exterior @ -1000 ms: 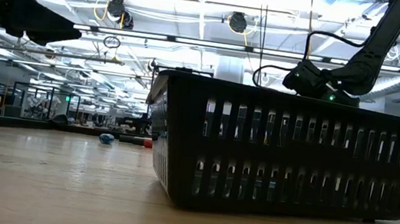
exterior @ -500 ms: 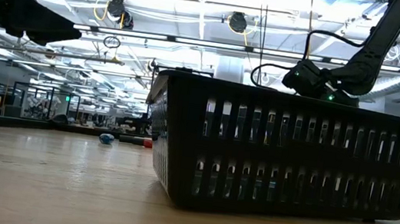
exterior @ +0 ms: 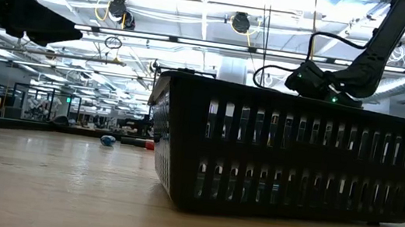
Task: Pick & Place Nail Polish
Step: Put the green nail polish bottle into the black bin, then put the dark green nail polish bottle into the black bin
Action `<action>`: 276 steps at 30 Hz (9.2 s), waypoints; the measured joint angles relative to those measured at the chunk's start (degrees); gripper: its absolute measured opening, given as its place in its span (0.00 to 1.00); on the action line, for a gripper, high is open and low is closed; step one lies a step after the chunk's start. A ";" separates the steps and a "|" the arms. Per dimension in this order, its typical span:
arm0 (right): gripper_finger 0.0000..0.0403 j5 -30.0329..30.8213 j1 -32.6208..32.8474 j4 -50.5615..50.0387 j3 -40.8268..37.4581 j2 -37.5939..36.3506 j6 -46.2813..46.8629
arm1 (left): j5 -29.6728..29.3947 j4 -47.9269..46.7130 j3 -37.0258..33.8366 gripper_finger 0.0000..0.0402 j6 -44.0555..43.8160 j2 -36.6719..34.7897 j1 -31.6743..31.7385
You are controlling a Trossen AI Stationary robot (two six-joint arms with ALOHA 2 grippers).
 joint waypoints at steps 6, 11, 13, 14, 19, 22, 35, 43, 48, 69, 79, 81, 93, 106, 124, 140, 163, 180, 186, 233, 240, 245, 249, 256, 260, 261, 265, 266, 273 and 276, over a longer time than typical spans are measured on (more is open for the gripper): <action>0.12 0.10 0.10 -0.24 0.00 0.10 -1.15 | 0.00 0.01 -0.01 0.53 0.00 0.00 -0.02; 0.12 -0.03 0.01 -0.81 0.00 0.10 -0.68 | 0.00 0.00 0.00 0.53 0.00 -0.01 -0.01; 0.12 -0.08 0.01 -0.86 0.00 0.10 -1.27 | 0.00 -0.01 0.01 0.53 0.00 -0.01 -0.02; 0.12 -0.08 0.11 -0.79 0.00 0.10 -1.44 | 0.00 0.00 0.00 0.53 0.00 -0.01 -0.01; 0.12 -0.10 0.39 1.67 -0.10 0.15 -1.60 | 0.00 0.00 -0.01 0.53 0.00 0.01 0.00; 0.12 -0.03 0.84 2.57 -0.17 -1.07 -2.28 | 0.00 -0.01 0.00 0.53 0.00 0.00 -0.02; 0.12 -0.14 6.14 3.08 -0.15 -9.70 -2.90 | 0.02 0.00 -0.01 0.53 0.00 0.00 -0.01; 0.12 -0.14 10.18 3.10 -0.11 -10.98 -2.90 | 0.02 0.00 0.01 0.53 0.00 0.02 -0.02; 0.12 -0.11 12.71 3.17 -0.11 -10.98 -2.89 | 0.02 -0.01 0.01 0.53 0.00 0.02 -0.01; 0.12 0.05 36.90 8.91 -0.11 -10.98 4.23 | 0.02 0.01 -0.01 0.53 0.00 0.01 0.00; 0.12 0.34 55.57 11.99 -0.11 -10.98 10.58 | 0.02 0.01 0.00 0.53 0.00 0.02 -0.02; 0.12 1.03 58.61 13.17 -0.10 -10.98 11.67 | 0.02 0.00 0.00 0.53 0.00 0.01 -0.02; 0.12 3.57 62.53 -4.23 12.30 -9.61 11.40 | 0.02 -0.02 0.00 0.53 0.00 0.02 0.00; 0.12 -0.03 59.59 -3.50 16.71 0.68 11.68 | 0.02 -0.01 0.00 0.53 0.00 -0.01 0.00; 0.12 -0.45 60.11 -4.11 15.06 1.50 17.55 | 0.04 0.01 -0.01 0.53 0.00 0.02 -0.02; 0.12 -1.95 60.11 -4.64 14.69 1.50 17.55 | 0.04 -0.01 -0.01 0.53 0.00 0.02 -0.01; 0.12 -3.14 60.00 -5.82 14.67 1.50 18.10 | 0.07 0.01 0.00 0.53 0.00 0.02 0.00; 0.14 -2.97 60.00 -5.45 14.67 1.50 18.11 | 0.06 0.01 0.01 0.53 0.00 0.02 0.00; 0.21 -2.71 60.00 -4.73 14.67 1.50 18.12 | 0.06 -0.01 -0.01 0.53 0.00 0.02 -0.02; 0.47 -1.61 20.77 -21.70 5.99 -11.95 0.21 | 0.09 0.01 0.01 0.53 0.00 0.00 0.00; 0.46 -3.14 15.59 -9.64 -2.34 -12.01 -5.20 | 0.09 0.01 -0.01 0.53 0.00 0.00 0.00; 0.45 -6.16 14.47 -3.23 -6.79 -12.02 -5.94 | 0.09 0.01 0.00 0.53 0.00 0.01 0.00; 0.45 -6.15 14.41 -2.93 -7.63 -12.00 -5.92 | 0.09 0.01 -0.01 0.53 0.00 0.01 0.00; 0.44 -6.09 14.35 1.72 -7.67 -10.38 -4.42 | 0.09 0.01 0.00 0.53 0.00 0.01 -0.02; 0.44 -6.09 13.53 0.81 -6.14 -6.24 -4.09 | 0.09 0.01 0.00 0.53 0.00 0.01 -0.01; 0.44 -6.18 13.35 0.79 -5.76 -5.06 -3.62 | 0.09 0.01 -0.01 0.53 0.00 -0.01 0.00; 0.43 -7.68 12.73 2.18 -4.40 -0.71 -2.92 | 0.07 0.01 0.01 0.53 0.00 -0.01 -0.02; 0.43 -8.34 12.71 3.01 -4.39 0.15 -2.70 | 0.05 0.01 0.01 0.53 0.00 0.01 -0.01; 0.35 -8.71 13.53 0.90 -4.50 1.61 -1.43 | 0.06 0.01 0.01 0.53 0.00 0.02 0.00; 0.30 -8.92 14.27 0.63 -4.52 1.66 -1.37 | 0.05 0.01 0.00 0.53 0.00 -0.01 -0.02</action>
